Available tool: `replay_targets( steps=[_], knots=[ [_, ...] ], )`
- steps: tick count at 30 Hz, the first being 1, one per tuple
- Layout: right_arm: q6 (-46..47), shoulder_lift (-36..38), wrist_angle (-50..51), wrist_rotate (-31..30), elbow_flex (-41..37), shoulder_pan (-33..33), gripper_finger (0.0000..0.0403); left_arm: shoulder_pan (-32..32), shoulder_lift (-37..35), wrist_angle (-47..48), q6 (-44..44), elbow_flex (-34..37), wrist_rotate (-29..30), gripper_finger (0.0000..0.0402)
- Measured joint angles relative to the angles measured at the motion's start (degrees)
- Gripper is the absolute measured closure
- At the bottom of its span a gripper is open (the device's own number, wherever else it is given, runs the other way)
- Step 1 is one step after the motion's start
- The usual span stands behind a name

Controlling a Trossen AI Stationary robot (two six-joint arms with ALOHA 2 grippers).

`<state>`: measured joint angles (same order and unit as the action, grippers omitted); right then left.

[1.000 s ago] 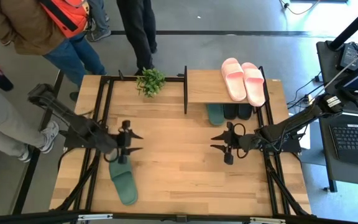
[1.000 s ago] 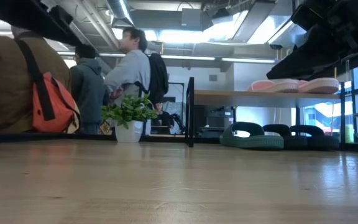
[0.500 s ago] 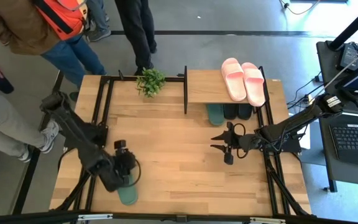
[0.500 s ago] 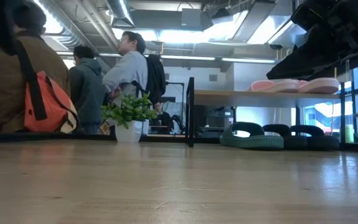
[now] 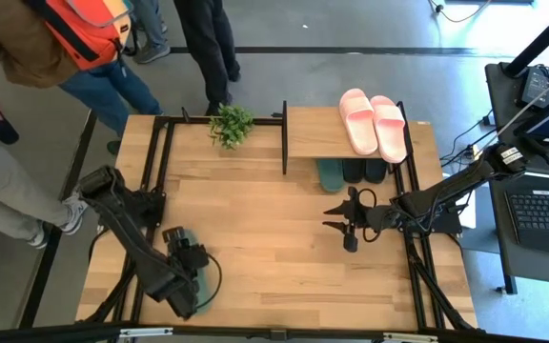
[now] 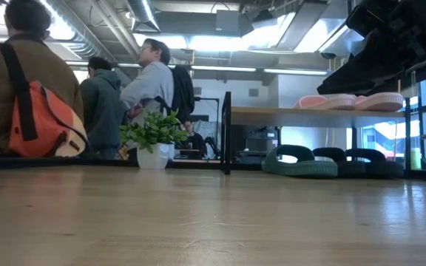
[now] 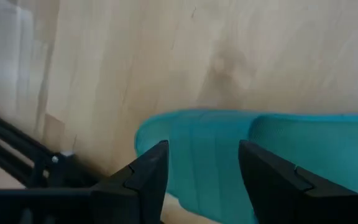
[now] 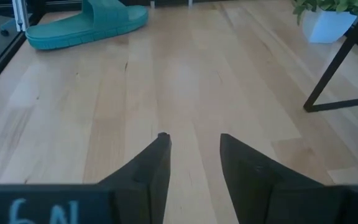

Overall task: Pick and place slides into the shelf
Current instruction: Put the green slide under the shelf

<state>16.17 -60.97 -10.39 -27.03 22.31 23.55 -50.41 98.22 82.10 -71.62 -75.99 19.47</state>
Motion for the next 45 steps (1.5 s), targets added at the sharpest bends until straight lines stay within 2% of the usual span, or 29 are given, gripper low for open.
replay_targets(
  steps=[11,21,32,38,45],
  knots=[
    [-0.3,0.0,0.9,0.0,0.0,0.0,0.0263,-2.3,7.7,-0.7,-3.5,-1.8,-5.8,0.0217],
    [-1.3,0.0,1.7,0.0,0.0,-0.1,0.0263,-2.3,12.8,3.3,-4.9,-1.8,-7.0,0.0217],
    [-1.5,0.0,1.7,0.0,0.0,-0.1,0.0263,-2.2,13.0,-0.5,-4.8,-1.8,-6.6,0.0217],
    [-1.7,0.0,1.7,0.0,0.0,-0.1,0.0263,-2.2,13.0,0.1,-4.7,-1.8,-4.1,0.0217],
    [-1.7,0.0,1.7,0.0,0.0,-0.1,0.0263,-2.2,13.0,2.3,-4.7,-1.8,-3.9,0.0217]
  ],
)
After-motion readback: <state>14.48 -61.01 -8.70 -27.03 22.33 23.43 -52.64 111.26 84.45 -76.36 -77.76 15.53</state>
